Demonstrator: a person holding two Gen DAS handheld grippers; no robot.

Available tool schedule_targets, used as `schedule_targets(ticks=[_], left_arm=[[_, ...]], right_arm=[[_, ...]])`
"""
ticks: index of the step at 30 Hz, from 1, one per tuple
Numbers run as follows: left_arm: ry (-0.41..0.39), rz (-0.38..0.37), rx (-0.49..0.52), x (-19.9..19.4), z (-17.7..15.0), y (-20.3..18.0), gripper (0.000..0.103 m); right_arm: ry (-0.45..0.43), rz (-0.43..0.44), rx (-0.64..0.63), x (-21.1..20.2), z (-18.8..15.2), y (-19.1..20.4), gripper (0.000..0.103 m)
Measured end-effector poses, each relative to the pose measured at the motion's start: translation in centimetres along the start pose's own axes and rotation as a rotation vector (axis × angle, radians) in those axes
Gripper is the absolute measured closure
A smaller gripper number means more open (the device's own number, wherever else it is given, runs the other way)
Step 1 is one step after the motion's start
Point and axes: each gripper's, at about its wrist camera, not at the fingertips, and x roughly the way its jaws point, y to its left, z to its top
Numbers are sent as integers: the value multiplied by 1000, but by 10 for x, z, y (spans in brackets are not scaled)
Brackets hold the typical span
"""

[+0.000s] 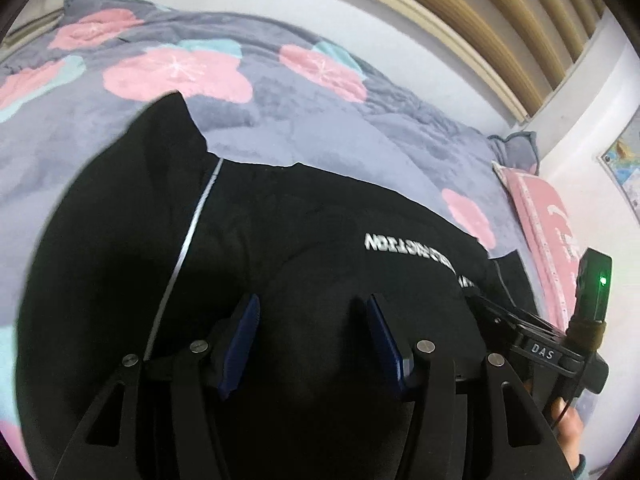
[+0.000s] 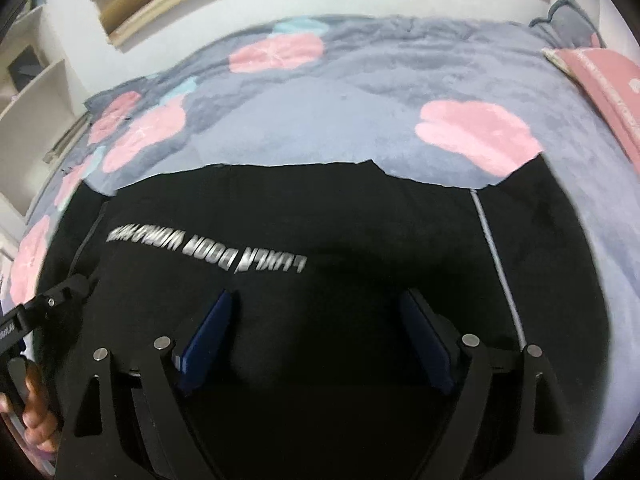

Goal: Fold large clothes

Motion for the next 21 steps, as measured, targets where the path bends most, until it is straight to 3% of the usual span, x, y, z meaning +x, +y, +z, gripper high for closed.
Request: schedule_targets(ticks=[5,9,13,14,15,16,21], left_arm=[[-59,-134,-10,-60,-29,-6,46],[-86,-126,70,-96,-63,-23,46],[-20,-22,159,-83,-88,-36,46],[16,34,156,-73,-93,-34,46],[68,137,134,-58,-97,-28,46],[87,163,118,-51,-100,-24,46],[73,113,122,-74,-106,-24,46]], right_arm=[[-77,96,-56,-66,-34,20,16],[-86,78,-122,-96,-69,41,16],[-10,-2,-161,-82,-96,56,17],[12,-7,-149,-76,-100,56,17],[33,10,-118,-69,-104,52,17],[53,35,-90,-64,-105,47,16],[113,103,-52,-64,-106,30,15]])
